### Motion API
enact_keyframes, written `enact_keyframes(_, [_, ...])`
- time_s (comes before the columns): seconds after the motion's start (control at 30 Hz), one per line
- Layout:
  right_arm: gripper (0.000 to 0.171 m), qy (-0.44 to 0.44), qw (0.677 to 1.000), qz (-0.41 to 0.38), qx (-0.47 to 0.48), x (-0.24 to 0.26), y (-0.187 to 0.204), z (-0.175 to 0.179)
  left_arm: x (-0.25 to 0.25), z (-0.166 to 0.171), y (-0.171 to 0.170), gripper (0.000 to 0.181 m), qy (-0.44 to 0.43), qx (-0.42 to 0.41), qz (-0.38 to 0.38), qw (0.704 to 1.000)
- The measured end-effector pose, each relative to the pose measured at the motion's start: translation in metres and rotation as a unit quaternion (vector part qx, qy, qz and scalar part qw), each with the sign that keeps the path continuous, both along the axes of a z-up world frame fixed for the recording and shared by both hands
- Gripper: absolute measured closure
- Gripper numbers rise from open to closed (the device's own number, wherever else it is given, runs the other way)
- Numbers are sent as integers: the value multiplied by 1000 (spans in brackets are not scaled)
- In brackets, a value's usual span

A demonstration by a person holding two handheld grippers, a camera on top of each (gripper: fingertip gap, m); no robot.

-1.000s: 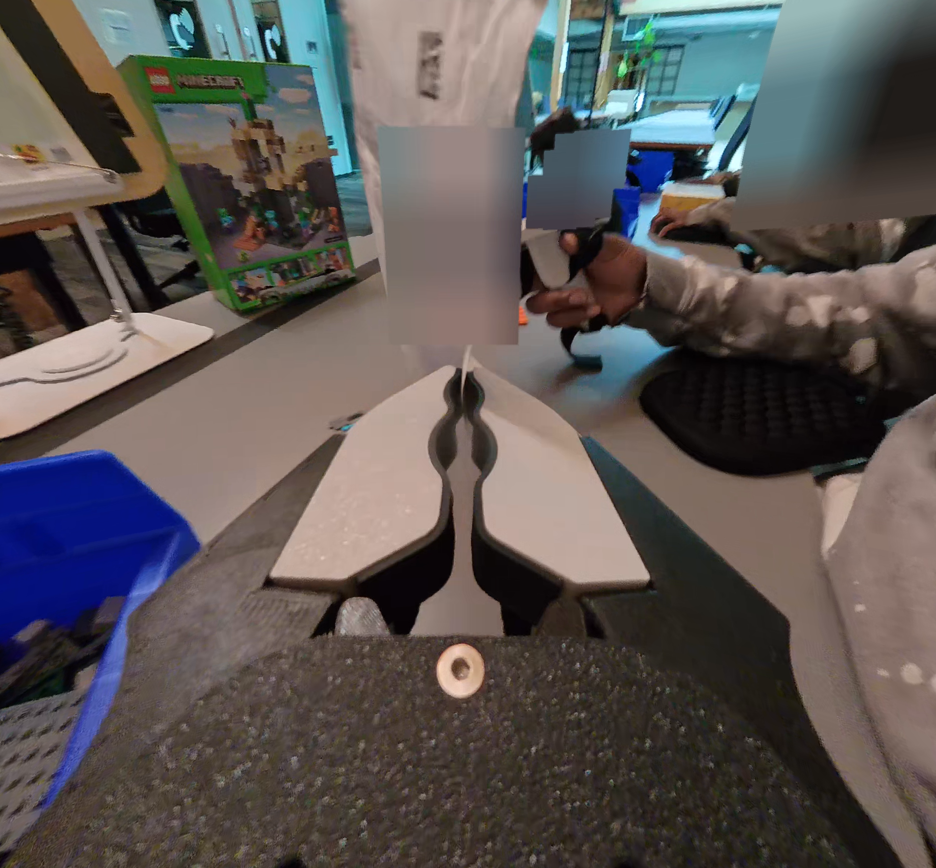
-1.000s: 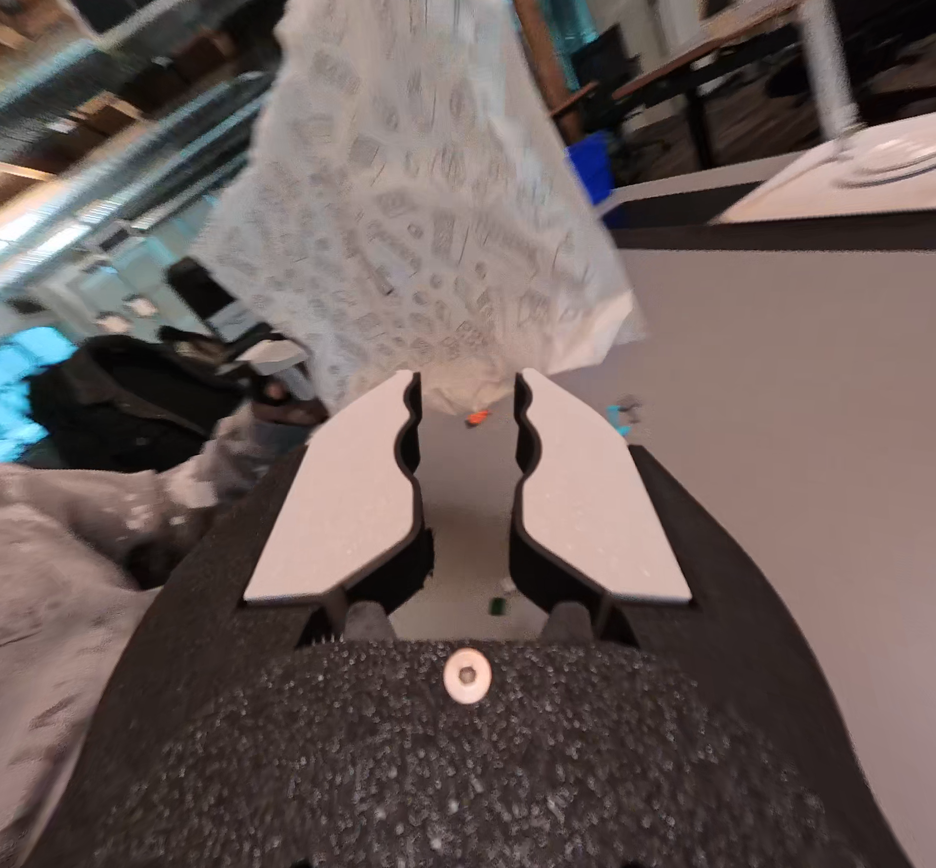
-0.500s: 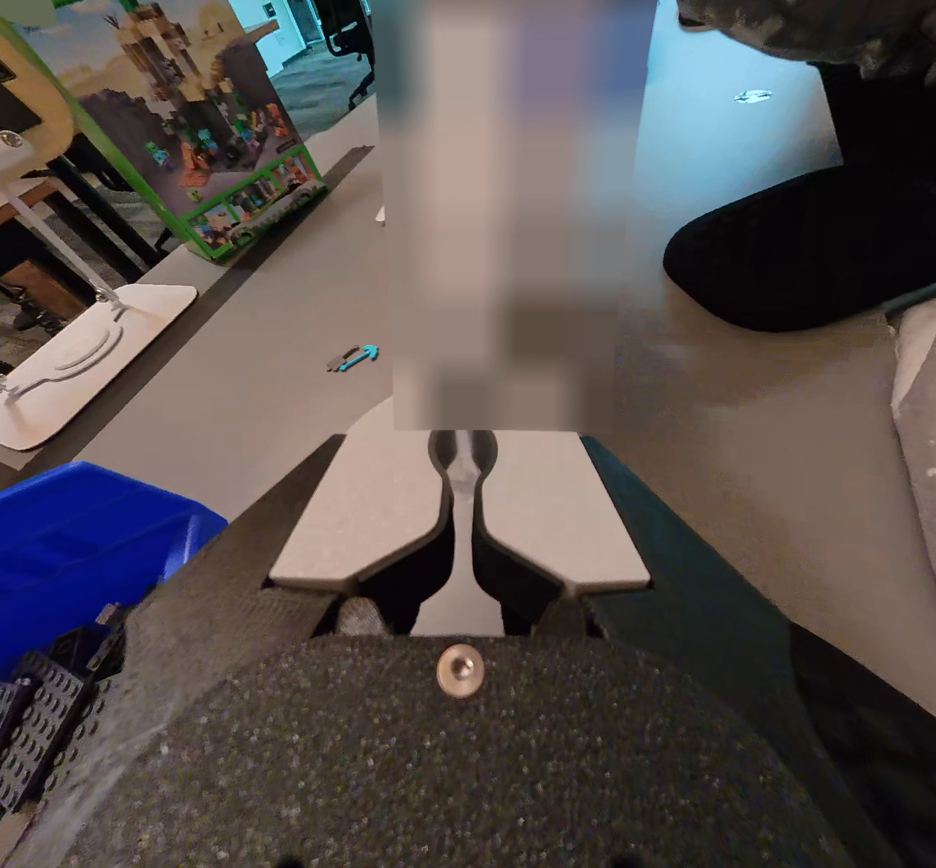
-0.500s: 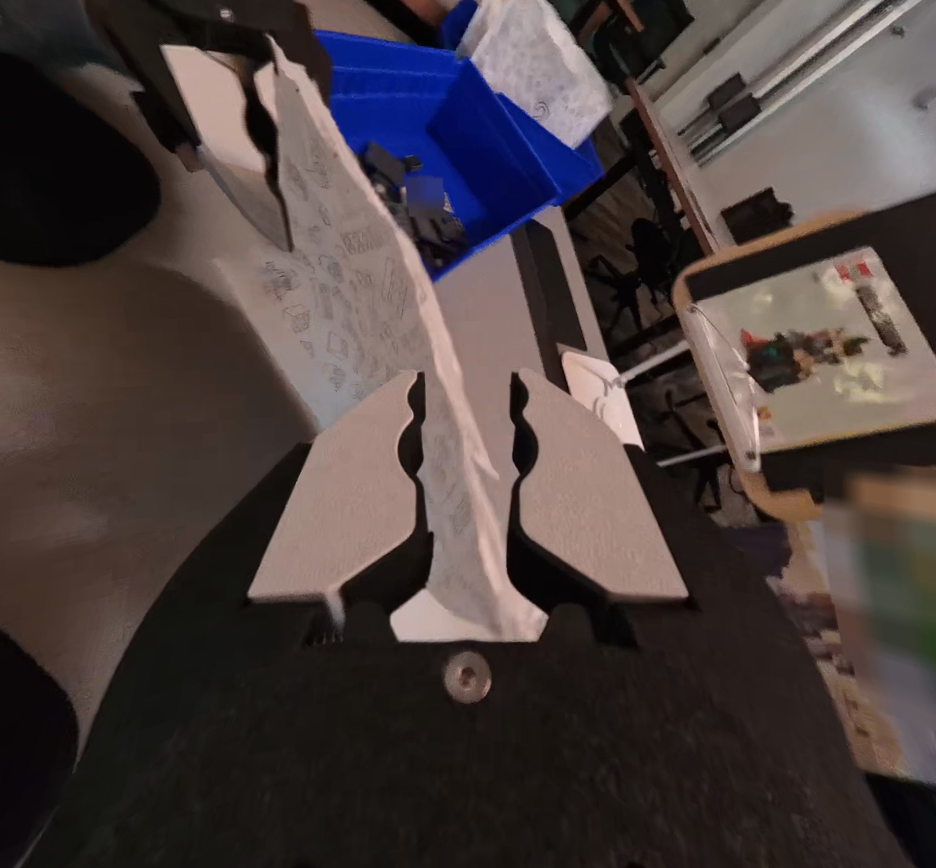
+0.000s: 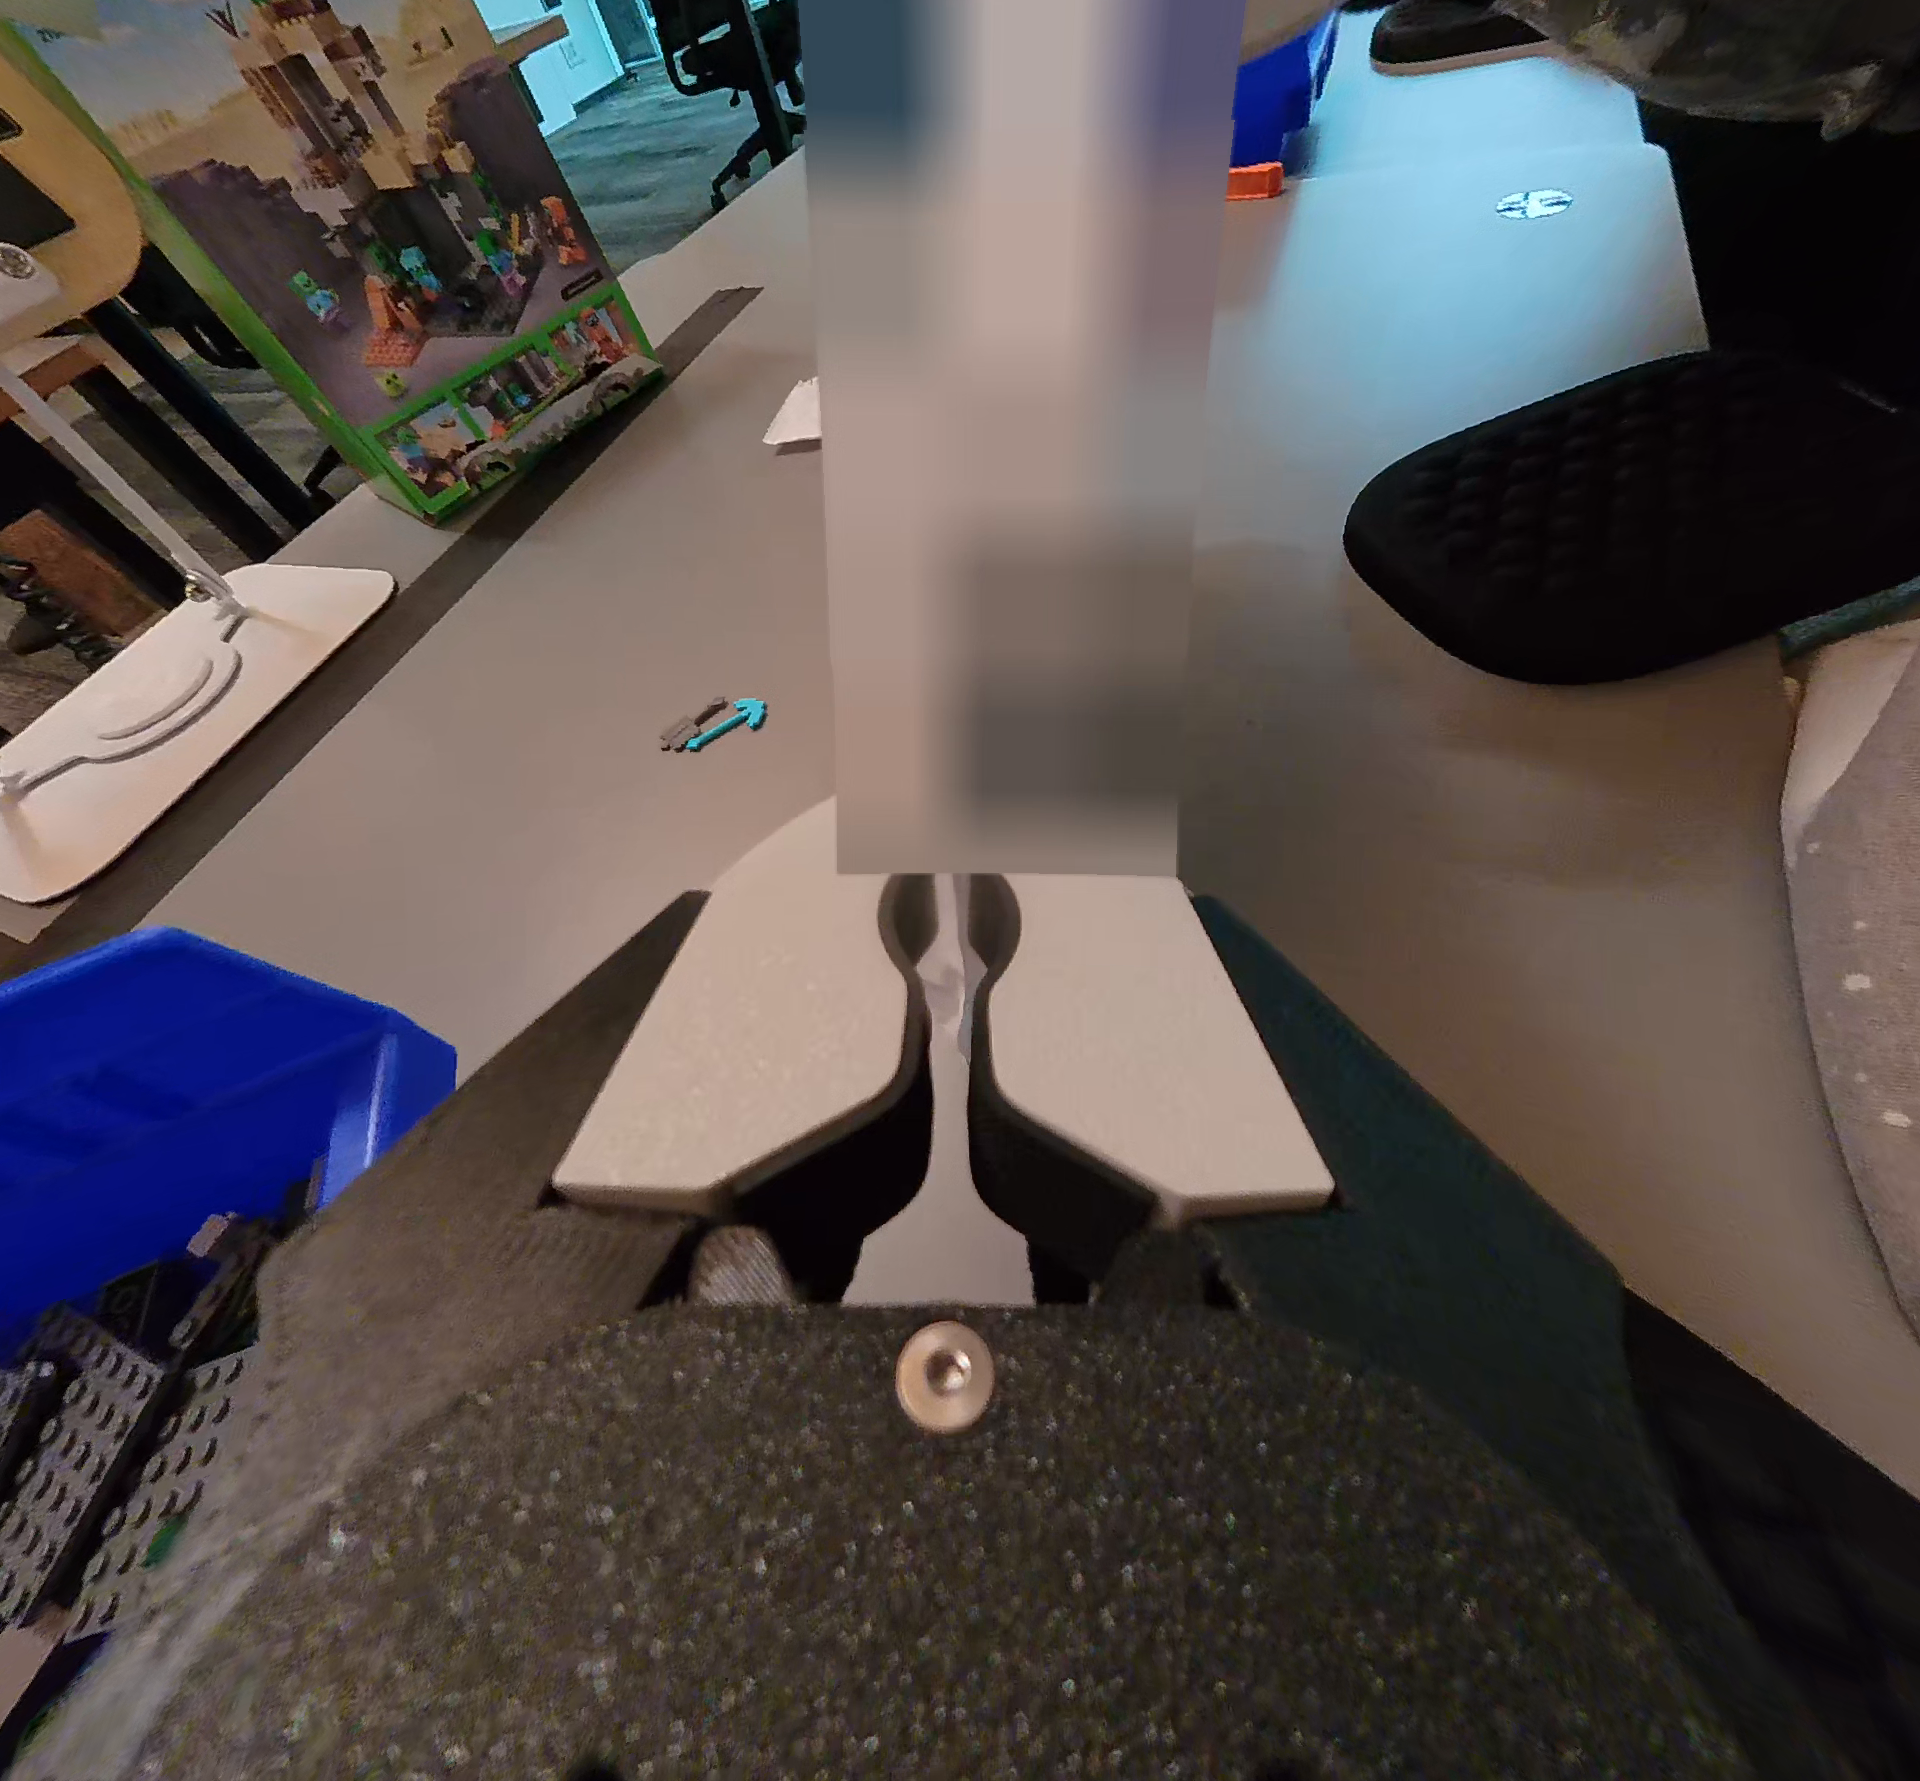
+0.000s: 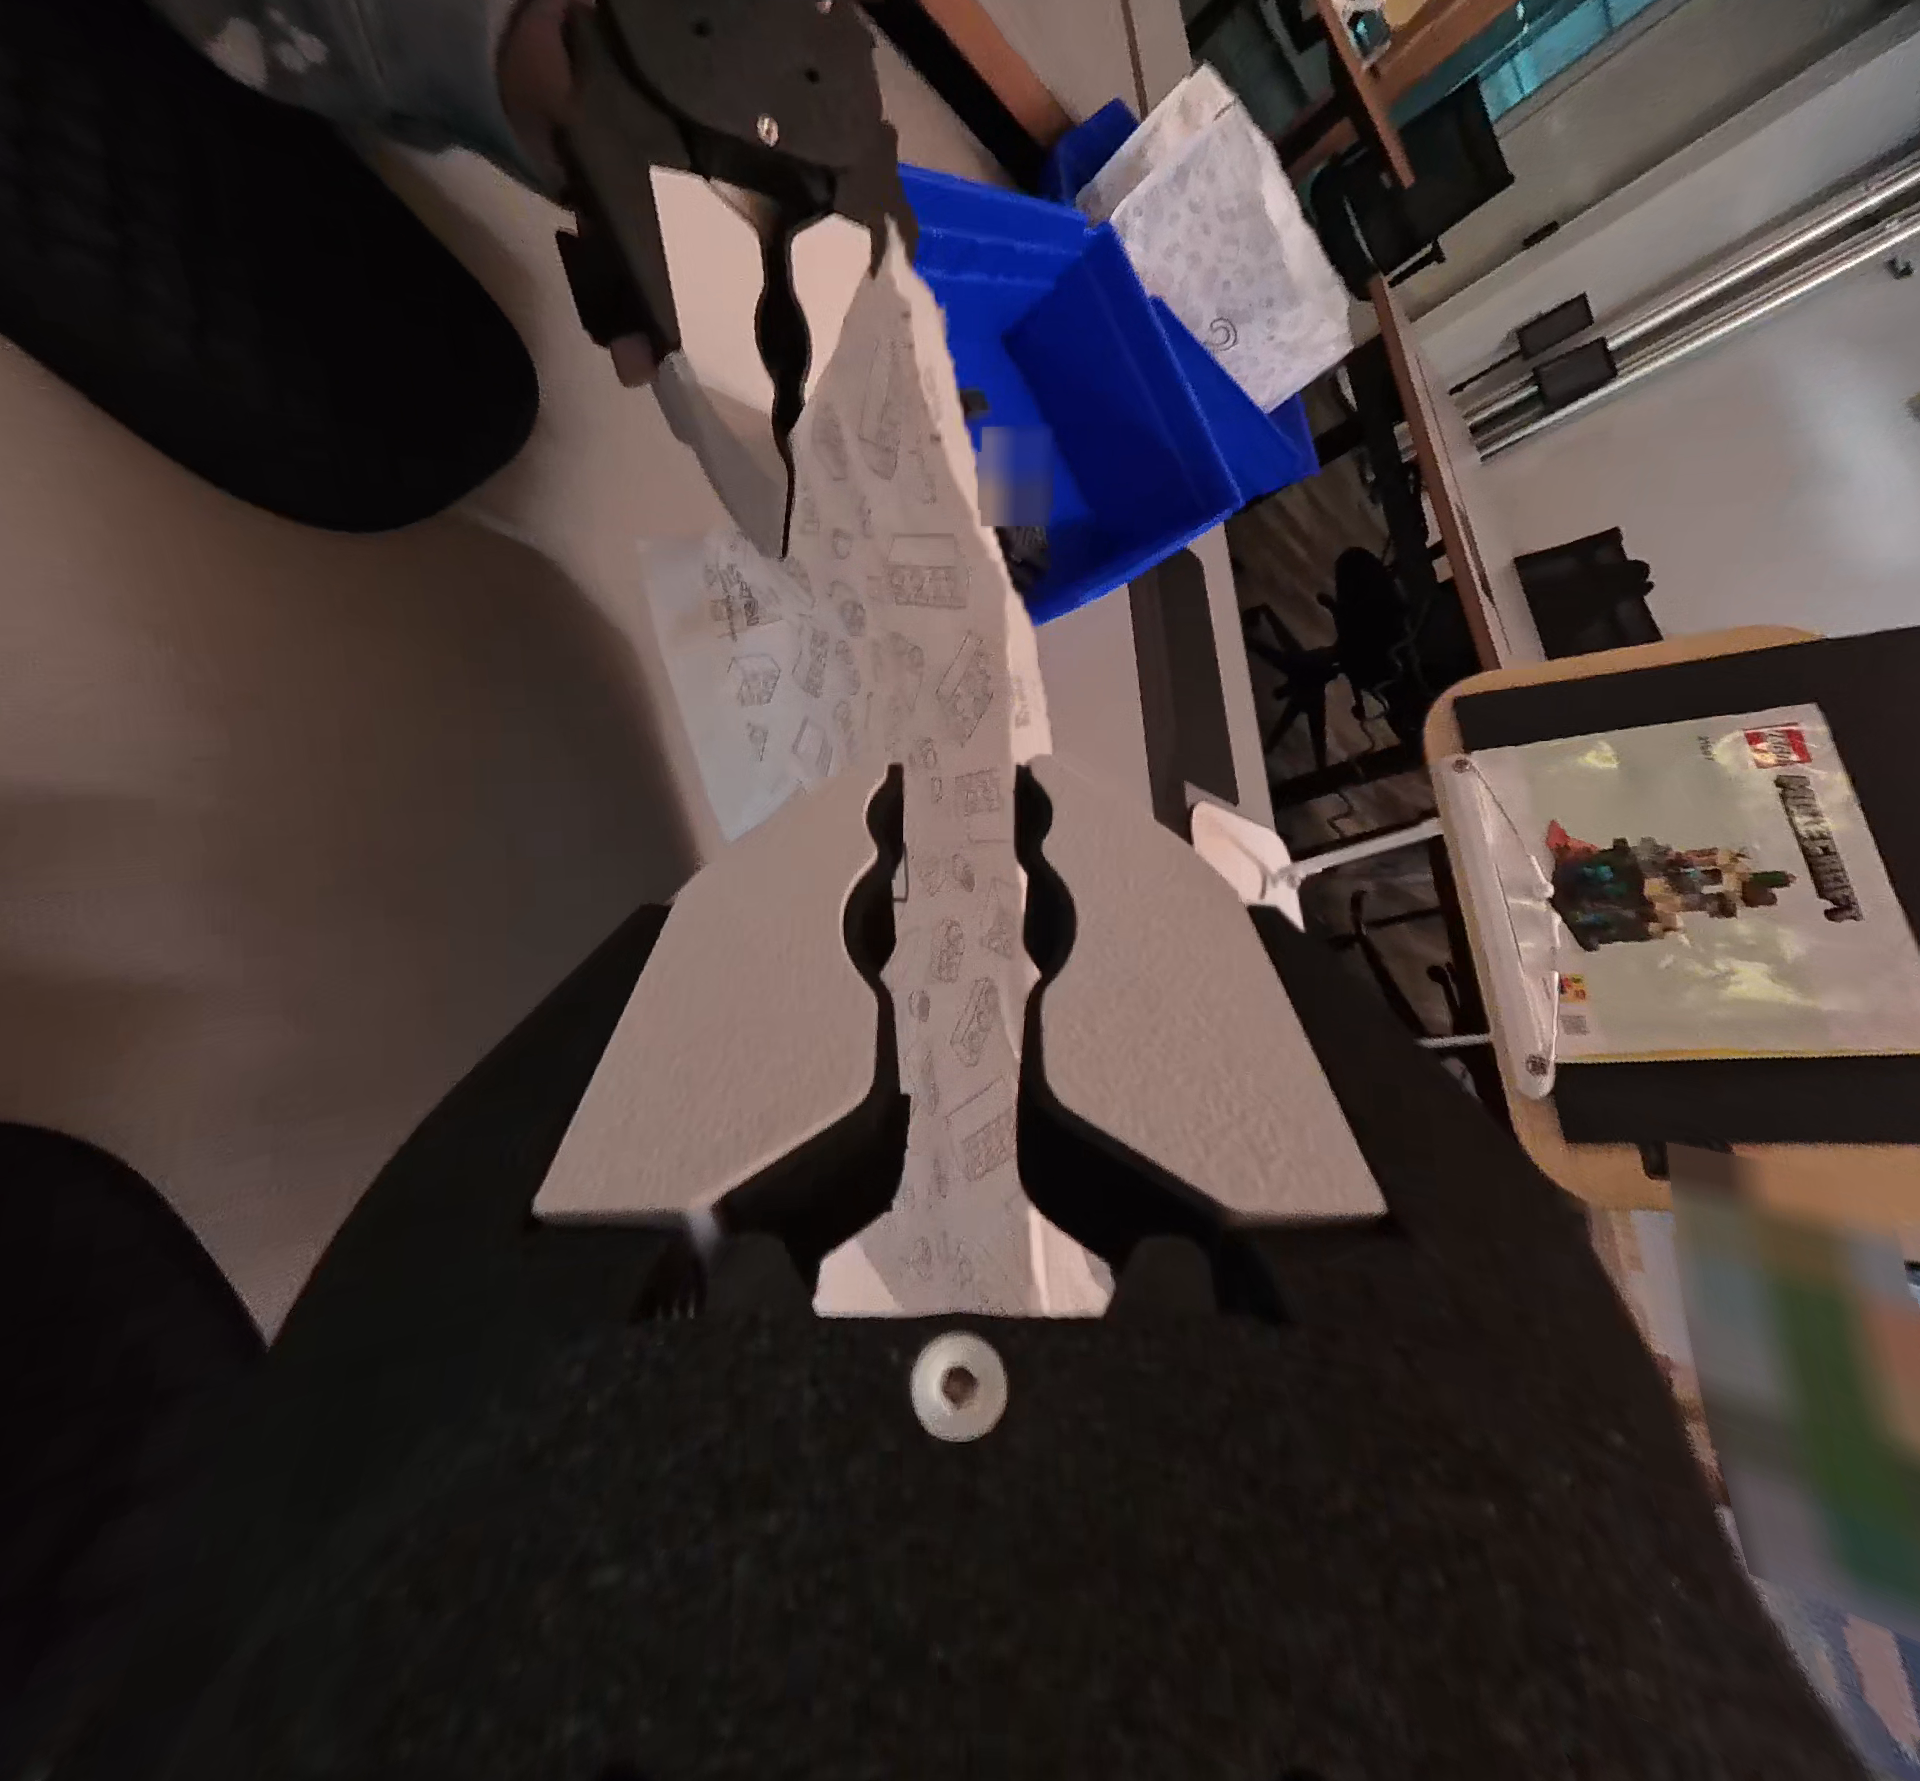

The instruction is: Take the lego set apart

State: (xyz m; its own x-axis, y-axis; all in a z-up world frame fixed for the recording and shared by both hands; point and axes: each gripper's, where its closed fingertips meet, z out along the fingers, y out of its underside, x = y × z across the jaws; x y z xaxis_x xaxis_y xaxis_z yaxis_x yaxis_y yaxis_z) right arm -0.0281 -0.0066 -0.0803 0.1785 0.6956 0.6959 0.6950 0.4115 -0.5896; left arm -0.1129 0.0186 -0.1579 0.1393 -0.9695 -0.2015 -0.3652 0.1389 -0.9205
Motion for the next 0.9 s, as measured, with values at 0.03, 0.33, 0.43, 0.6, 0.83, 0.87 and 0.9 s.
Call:
enact_keyframes(0.03, [151, -9, 1000, -6, -1, 1, 2, -4, 0, 0, 0, 181, 0, 1, 0, 1000])
enact_keyframes(0.33, [149, -12, 1000, -25, 1, 6, 12, -1, 1, -1, -1, 181, 5, 3, -2, 1000])
enact_keyframes(0.43, [150, -32, 999, -35, -10, 9, 15, -9, 2, 0, -2, 181, 2, 0, -4, 1000])
enact_keyframes(0.6, [151, -31, 999, -39, 4, 10, 16, -5, 1, -1, -3, 181, 4, -6, -5, 1000])
enact_keyframes(0.83, [152, -17, 1000, -23, -5, 6, 5, 2, 1, -1, -3, 181, 3, -8, -5, 1000])
enact_keyframes(0.87, [152, -22, 999, -24, -7, 6, 5, -1, 1, -1, -3, 181, 3, -8, -5, 1000])
enact_keyframes(0.9, [152, -27, 999, -25, -10, 7, 6, -3, 2, -1, -4, 181, 3, -8, -6, 1000])
